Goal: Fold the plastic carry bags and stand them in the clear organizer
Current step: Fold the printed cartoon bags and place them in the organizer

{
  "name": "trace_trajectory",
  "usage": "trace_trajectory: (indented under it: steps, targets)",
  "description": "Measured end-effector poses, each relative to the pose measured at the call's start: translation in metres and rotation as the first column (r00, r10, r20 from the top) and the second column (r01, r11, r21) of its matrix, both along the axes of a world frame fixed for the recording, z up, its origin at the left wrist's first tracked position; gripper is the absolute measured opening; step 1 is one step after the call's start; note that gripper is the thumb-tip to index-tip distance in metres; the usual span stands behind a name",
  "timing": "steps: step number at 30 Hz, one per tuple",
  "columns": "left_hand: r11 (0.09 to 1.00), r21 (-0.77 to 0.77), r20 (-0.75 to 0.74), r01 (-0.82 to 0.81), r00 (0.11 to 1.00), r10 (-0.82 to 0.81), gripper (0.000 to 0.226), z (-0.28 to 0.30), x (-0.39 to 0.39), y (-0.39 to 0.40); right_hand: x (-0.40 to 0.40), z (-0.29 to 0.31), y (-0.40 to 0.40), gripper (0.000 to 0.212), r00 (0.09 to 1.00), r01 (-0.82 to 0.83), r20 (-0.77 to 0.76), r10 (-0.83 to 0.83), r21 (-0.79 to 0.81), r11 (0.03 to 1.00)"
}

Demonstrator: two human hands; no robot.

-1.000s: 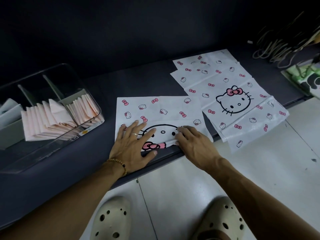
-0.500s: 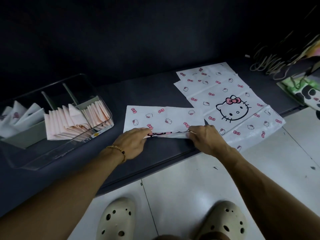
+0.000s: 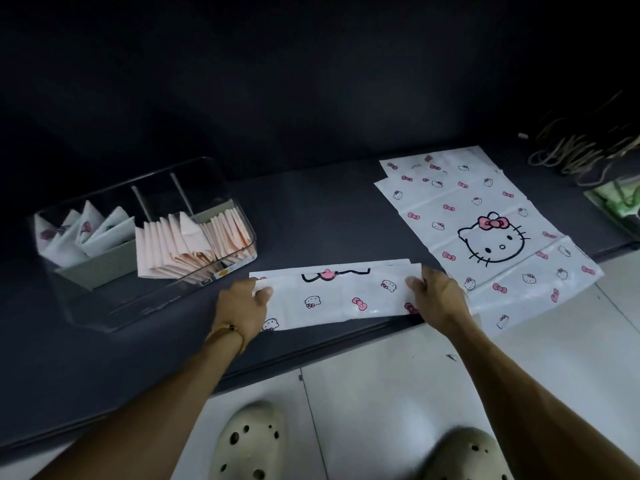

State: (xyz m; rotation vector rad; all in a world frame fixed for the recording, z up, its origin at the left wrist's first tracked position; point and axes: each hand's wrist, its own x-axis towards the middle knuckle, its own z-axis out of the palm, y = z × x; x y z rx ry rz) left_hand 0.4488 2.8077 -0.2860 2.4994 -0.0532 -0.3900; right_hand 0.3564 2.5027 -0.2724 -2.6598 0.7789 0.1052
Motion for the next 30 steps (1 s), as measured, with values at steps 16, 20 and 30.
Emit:
trace_trajectory:
  steps: [16, 20, 30]
  targets:
    - [0.767, 0.493, 0.394, 0.412, 0.68, -0.619, 0.054, 0.0, -0.001, -0.015, 0.02, -0.021, -0.007, 0.027, 0.999, 0.052, -0.005, -0.053, -0.115, 0.992]
    - [0.692, 0.456, 0.222, 0.559, 0.682, -0.697, 0.057, -0.023, -0.006, -0.014, 0.022, -0.022, -0.008, 0.031, 0.999, 0.045, -0.022, -0.048, -0.124, 0.991]
    - [0.695, 0.505, 0.204, 0.511, 0.712, -0.672, 0.07, -0.028, -0.015, -0.012, 0.039, -0.006, 0.105, 0.037, 0.84, -0.398, 0.298, 0.454, -0.231, 0.888]
